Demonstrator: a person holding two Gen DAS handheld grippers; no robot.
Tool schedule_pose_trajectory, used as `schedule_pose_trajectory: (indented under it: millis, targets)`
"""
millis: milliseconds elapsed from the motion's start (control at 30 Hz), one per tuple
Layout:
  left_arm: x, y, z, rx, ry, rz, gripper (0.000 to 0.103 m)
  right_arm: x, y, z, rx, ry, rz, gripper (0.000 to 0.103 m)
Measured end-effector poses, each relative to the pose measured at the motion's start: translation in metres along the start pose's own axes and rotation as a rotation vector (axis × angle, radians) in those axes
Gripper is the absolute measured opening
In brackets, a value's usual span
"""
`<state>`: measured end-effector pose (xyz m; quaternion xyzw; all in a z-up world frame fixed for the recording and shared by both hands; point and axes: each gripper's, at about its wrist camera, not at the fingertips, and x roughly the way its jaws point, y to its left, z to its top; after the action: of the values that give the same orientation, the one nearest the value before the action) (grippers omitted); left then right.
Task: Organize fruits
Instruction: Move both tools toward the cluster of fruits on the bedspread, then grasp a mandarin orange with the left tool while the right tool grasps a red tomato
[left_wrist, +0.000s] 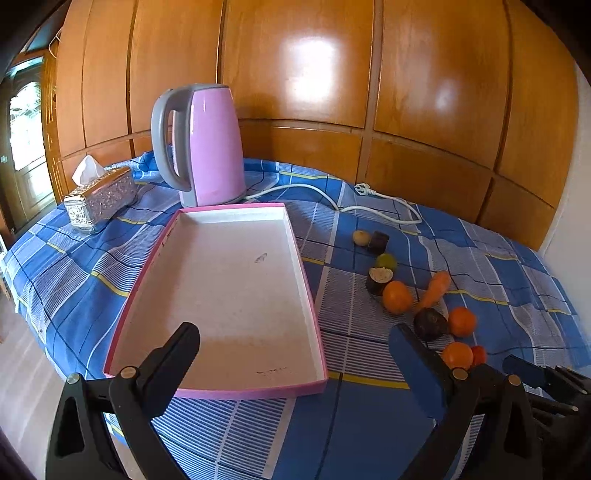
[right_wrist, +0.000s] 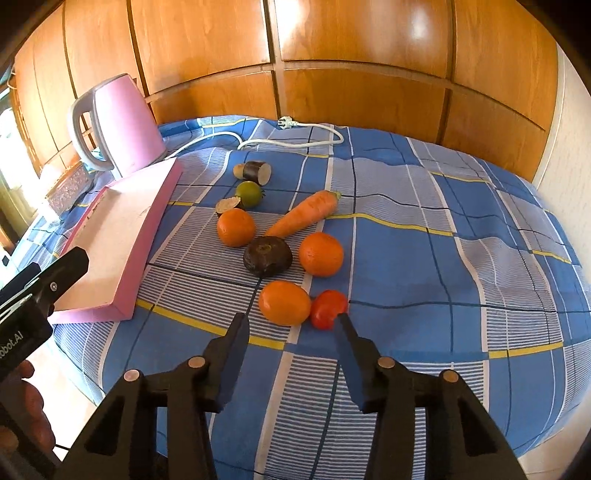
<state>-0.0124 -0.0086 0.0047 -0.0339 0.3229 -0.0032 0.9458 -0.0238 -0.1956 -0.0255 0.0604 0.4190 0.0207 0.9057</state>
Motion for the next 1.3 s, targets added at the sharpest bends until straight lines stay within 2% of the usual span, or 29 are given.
schedule_pose_trajectory:
  millis: [467, 800, 867, 933, 1033, 1100, 1167, 1233, 1300]
  targets:
    - [0.003, -0.009, -0.002, 0.037, 0.016, -0.014, 0.102, 0.018, -0.030, -0.020, 0.070, 0.109, -0.023, 0.048]
    - [0.007, -0.022, -0.003, 0.083, 0.024, -0.091, 0.102, 0.025, -0.040, -0.027, 0.068, 0.127, -0.026, 0.048]
    - [0.008, -0.025, -0.004, 0.092, 0.031, -0.106, 0.102, 0.024, -0.042, -0.029, 0.072, 0.117, -0.004, 0.051]
    - [0.009, -0.026, -0.004, 0.092, 0.036, -0.123, 0.102, 0.023, -0.046, -0.032, 0.073, 0.097, 0.051, 0.058]
    - [0.014, -0.028, -0.005, 0.088, 0.063, -0.172, 0.102, 0.020, -0.049, -0.033, 0.081, 0.104, 0.075, 0.058]
    - [0.015, -0.030, -0.006, 0.095, 0.071, -0.173, 0.102, 0.017, -0.054, -0.033, 0.122, 0.096, 0.090, 0.055]
    - [0.018, -0.033, -0.007, 0.106, 0.082, -0.177, 0.102, 0.016, -0.054, -0.031, 0.111, 0.090, 0.056, 0.050]
    - [0.023, -0.037, -0.007, 0.116, 0.108, -0.206, 0.102, 0.014, -0.055, -0.027, 0.096, 0.068, 0.066, 0.041]
    - [0.028, -0.044, -0.008, 0.138, 0.128, -0.227, 0.098, 0.013, -0.052, -0.023, 0.064, 0.050, 0.052, 0.041]
